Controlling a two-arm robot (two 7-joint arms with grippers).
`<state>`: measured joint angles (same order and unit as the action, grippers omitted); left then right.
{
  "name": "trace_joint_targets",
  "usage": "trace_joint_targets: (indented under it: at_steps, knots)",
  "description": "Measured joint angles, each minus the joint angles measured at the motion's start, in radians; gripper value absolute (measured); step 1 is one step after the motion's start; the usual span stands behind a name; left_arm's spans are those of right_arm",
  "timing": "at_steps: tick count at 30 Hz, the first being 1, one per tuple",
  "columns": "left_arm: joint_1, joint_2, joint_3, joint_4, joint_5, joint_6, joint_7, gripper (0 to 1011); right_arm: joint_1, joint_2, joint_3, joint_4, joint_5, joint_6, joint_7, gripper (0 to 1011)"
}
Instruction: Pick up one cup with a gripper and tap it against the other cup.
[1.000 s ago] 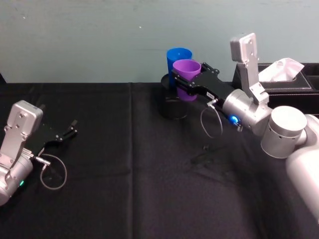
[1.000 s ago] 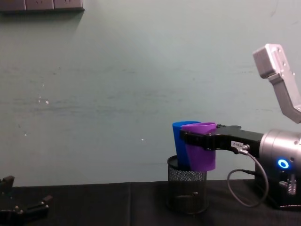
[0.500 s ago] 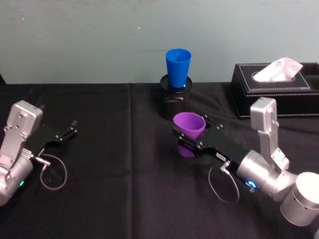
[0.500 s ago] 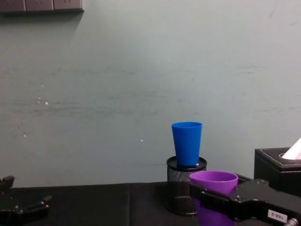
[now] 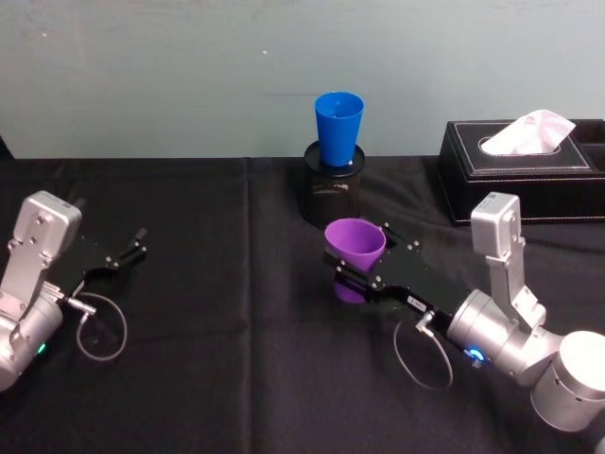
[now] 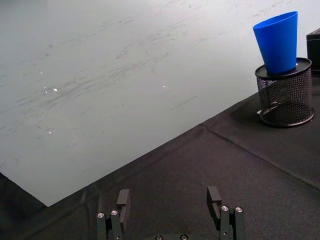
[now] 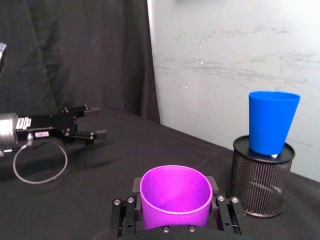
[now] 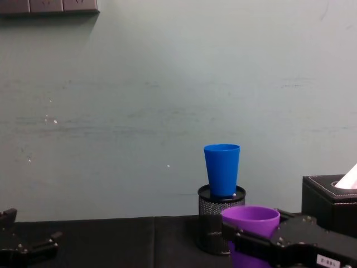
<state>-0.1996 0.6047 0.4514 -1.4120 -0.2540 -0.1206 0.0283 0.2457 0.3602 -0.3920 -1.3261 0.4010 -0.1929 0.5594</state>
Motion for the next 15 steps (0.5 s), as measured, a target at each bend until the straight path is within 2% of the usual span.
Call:
trace_joint_targets:
  at_steps: [7, 15]
  knots:
    - [0.000, 0.000, 0.000, 0.000, 0.000, 0.000, 0.000, 1000, -0.003, 0.000, -0.003, 0.029, -0.009, -0.011, -0.006, 735]
    - [0.000, 0.000, 0.000, 0.000, 0.000, 0.000, 0.000, 1000, 0.009, -0.017, -0.008, 0.091, -0.033, -0.052, -0.007, 736]
